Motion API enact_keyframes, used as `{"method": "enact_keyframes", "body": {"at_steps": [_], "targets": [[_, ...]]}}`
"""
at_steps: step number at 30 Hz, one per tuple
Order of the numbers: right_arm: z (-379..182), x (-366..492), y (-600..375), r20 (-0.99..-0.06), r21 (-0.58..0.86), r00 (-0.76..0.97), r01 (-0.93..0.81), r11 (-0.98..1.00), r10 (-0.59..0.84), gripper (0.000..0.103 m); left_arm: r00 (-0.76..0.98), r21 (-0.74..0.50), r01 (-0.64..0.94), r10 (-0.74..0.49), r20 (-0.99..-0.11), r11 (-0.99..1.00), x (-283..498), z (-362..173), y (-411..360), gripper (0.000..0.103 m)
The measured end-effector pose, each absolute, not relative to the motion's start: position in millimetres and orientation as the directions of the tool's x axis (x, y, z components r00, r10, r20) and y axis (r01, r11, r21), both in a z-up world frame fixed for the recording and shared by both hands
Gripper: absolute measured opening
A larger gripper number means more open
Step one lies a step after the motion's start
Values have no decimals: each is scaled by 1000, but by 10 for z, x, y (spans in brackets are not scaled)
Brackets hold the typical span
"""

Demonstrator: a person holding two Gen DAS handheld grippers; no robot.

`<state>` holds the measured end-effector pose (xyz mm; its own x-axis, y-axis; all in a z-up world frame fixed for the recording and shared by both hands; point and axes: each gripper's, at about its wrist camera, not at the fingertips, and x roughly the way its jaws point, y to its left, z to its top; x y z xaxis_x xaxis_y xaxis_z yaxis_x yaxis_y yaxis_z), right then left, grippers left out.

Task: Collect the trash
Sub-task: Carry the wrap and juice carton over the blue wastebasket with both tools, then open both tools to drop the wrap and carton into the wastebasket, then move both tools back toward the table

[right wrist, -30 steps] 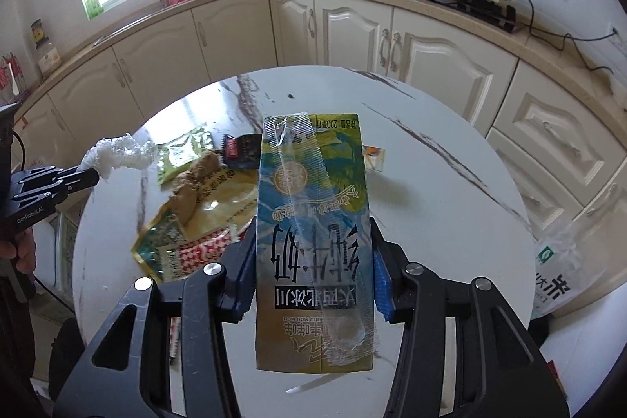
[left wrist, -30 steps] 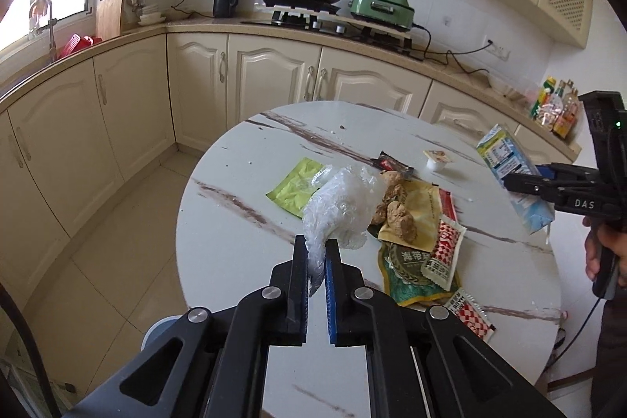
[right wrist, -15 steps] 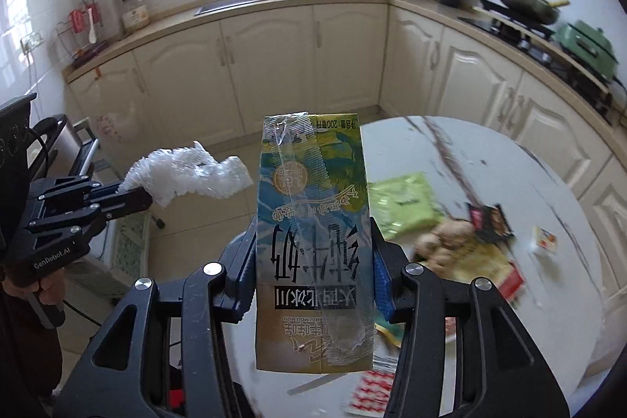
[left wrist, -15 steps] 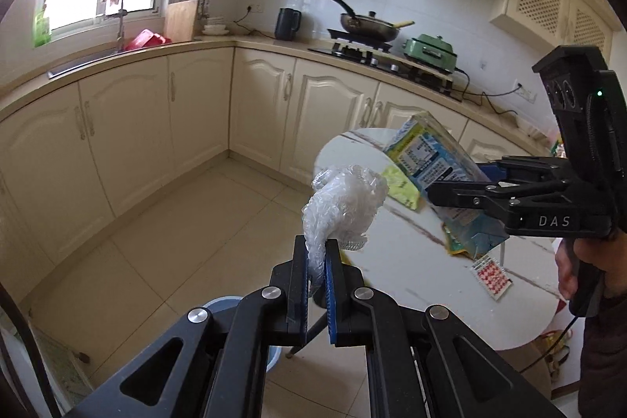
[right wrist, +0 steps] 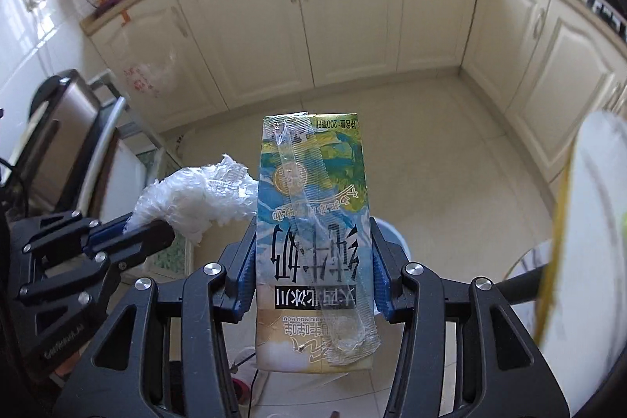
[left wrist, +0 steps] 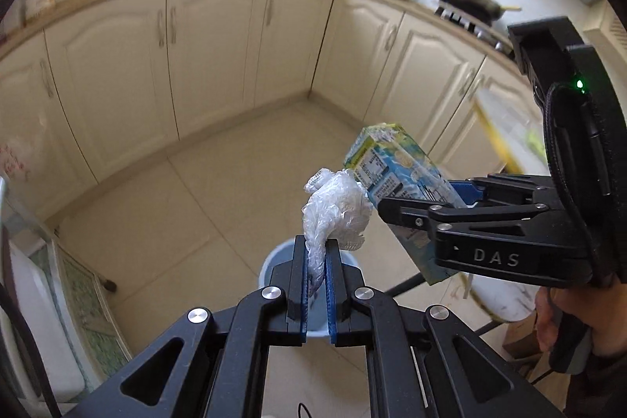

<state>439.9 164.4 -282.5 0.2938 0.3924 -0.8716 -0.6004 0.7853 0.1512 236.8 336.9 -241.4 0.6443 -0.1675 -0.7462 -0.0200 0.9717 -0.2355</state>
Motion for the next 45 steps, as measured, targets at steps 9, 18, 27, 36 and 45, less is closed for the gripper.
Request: {"method": "enact_keyframes", "body": {"at_steps": [9,18,27,36,45], "targets": [[-4229,4958,1557,-941,185,164,-484,855,296,46,451,-268,-16,-232,-862,963,2920,-3470,3165,4],[-4677,5292,1406,-955,187,126,-443,877,267,84,392,-248,-61,-206,-897,967,3381,-3629,3085,39],[-4497,5211,1328,-951,172,164,-422,890,261,86,431,-202,-158,-116,-895,967,3205,-3302,3162,41],[-3412,4647,1305,-886,211,282,-461,862,368,87,584,-120,-240,44,-810,963,2266,-2204,3155,52],[-1778,3447,787,-724,96,582,-447,890,370,98,786,-69,-196,115,-608,978,1171,-1054,2307,76]]}}
